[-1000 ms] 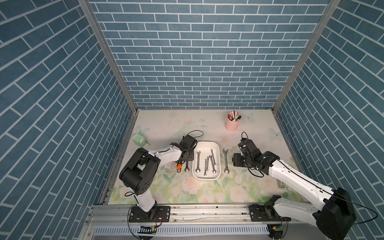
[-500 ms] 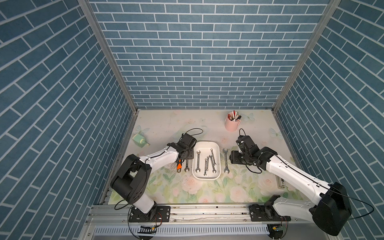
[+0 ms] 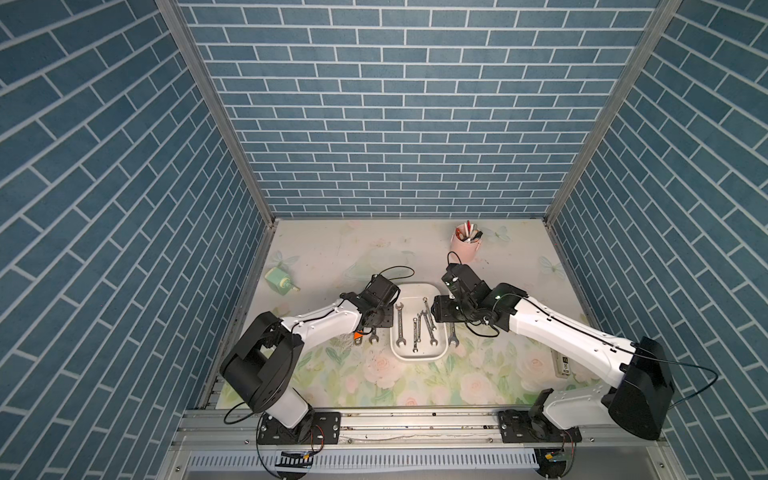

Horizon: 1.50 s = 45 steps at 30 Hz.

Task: Take out the wrench from the storage box
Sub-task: Move the storage box to the center of the board, then pick up the wrench from the storage box.

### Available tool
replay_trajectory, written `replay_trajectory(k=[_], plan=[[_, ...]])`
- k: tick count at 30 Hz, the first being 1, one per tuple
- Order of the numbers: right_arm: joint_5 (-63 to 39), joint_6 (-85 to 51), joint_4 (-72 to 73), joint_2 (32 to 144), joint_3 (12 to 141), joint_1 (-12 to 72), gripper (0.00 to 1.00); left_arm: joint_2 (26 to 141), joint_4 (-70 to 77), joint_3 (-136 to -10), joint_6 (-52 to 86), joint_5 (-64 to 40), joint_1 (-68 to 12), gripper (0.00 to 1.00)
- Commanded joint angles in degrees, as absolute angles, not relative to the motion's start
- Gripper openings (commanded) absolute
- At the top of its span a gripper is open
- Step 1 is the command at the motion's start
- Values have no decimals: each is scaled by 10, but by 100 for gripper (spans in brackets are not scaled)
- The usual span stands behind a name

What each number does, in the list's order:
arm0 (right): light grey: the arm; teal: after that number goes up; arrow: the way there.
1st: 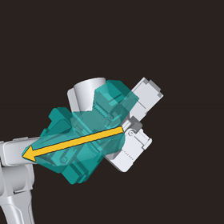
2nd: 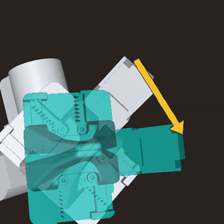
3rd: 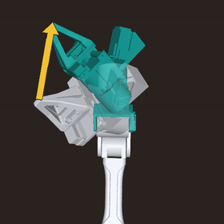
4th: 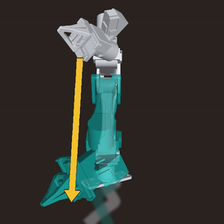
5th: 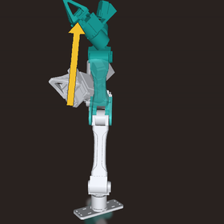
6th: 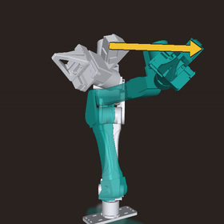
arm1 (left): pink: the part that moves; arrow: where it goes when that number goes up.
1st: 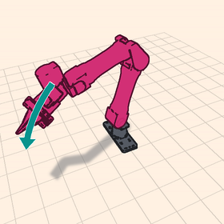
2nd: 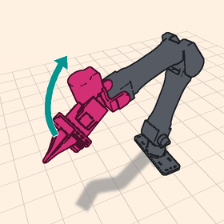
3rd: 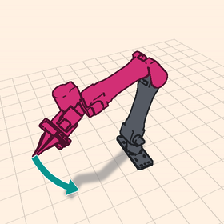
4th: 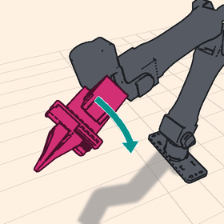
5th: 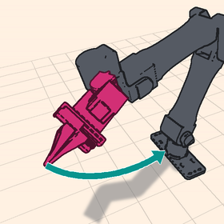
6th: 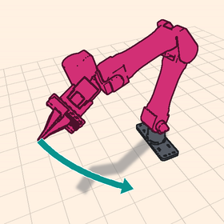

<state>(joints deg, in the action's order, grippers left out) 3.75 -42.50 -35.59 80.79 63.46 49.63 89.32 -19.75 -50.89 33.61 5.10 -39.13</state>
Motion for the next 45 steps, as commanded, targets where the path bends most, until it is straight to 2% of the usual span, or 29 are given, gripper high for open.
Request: replay_trajectory(k=[1,11,22,45], plan=[[64,-453,-369,839,663,508,57,868,-220,-507,323,72,-390,44],[70,-460,-370,967,714,546,45,749,-282,-506,311,135,-360,44],[59,-465,-361,1063,742,562,43,658,-301,-497,306,195,-345,43],[44,-465,-345,1129,752,562,38,667,-286,-488,300,194,-339,43]])
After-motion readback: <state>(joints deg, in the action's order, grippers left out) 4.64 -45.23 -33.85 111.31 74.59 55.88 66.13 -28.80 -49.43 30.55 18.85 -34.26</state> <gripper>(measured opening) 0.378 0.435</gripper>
